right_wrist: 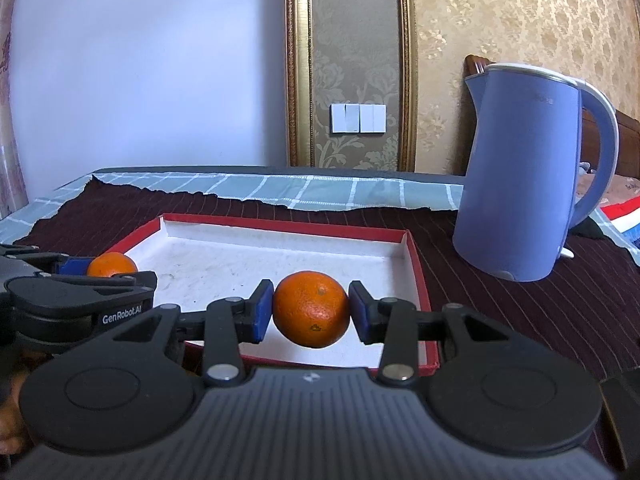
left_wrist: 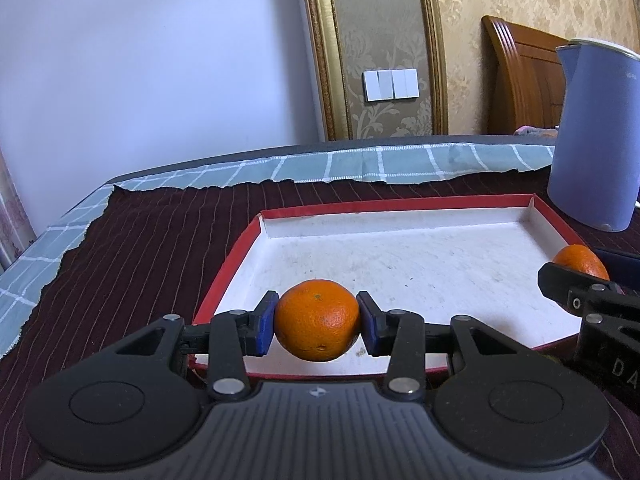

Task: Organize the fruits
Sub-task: 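Lift both held oranges and carry them over the red tray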

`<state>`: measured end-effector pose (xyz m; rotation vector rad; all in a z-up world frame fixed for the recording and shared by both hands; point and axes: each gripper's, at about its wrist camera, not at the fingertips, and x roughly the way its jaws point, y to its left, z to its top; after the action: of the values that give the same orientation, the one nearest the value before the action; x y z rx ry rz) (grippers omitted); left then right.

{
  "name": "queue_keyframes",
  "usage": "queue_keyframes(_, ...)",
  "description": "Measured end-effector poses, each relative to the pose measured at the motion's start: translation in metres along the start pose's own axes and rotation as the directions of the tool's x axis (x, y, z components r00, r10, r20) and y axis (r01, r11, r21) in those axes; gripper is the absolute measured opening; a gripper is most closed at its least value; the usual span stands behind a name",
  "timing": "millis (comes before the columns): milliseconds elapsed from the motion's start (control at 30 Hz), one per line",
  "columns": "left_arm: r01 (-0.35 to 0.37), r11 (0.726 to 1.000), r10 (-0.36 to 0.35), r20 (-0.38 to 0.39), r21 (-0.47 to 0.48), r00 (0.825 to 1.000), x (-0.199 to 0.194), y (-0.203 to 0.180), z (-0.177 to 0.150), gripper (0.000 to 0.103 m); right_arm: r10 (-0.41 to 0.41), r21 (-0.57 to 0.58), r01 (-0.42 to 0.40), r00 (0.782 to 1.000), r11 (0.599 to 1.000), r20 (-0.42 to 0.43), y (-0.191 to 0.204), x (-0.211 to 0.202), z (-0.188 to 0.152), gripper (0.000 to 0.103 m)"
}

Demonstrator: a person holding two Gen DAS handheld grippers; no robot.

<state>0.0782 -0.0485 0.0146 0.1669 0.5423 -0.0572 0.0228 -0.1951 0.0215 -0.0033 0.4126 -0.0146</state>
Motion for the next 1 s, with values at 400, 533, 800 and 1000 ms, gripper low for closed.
queue_keyframes(400,-0.004,1.0,0.004,-0.031,-0.001,1.0,0.019,-0.002,0.006,0.041,-0.007,-0.017,0.007,1.0,1.0,-0.013,-0.002,0.016,0.006,0.039)
queue_keyframes(533,-0.015,1.0,0.016,-0.043,0.009,0.999,0.029,-0.005,0.01,0.041,-0.007,-0.018,0.007,1.0,1.0,-0.023,-0.005,0.023,0.007,0.039)
queue_keyframes(800,-0.029,0.999,0.03,-0.058,0.017,0.998,0.047,-0.007,0.019,0.041,-0.011,-0.005,0.011,0.999,1.0,-0.034,-0.014,0.038,0.013,0.039)
queue_keyframes(1000,-0.034,0.999,0.035,-0.076,0.018,0.996,0.059,-0.008,0.022,0.041,-0.014,-0.015,0.013,0.999,1.0,-0.041,-0.017,0.047,0.018,0.039)
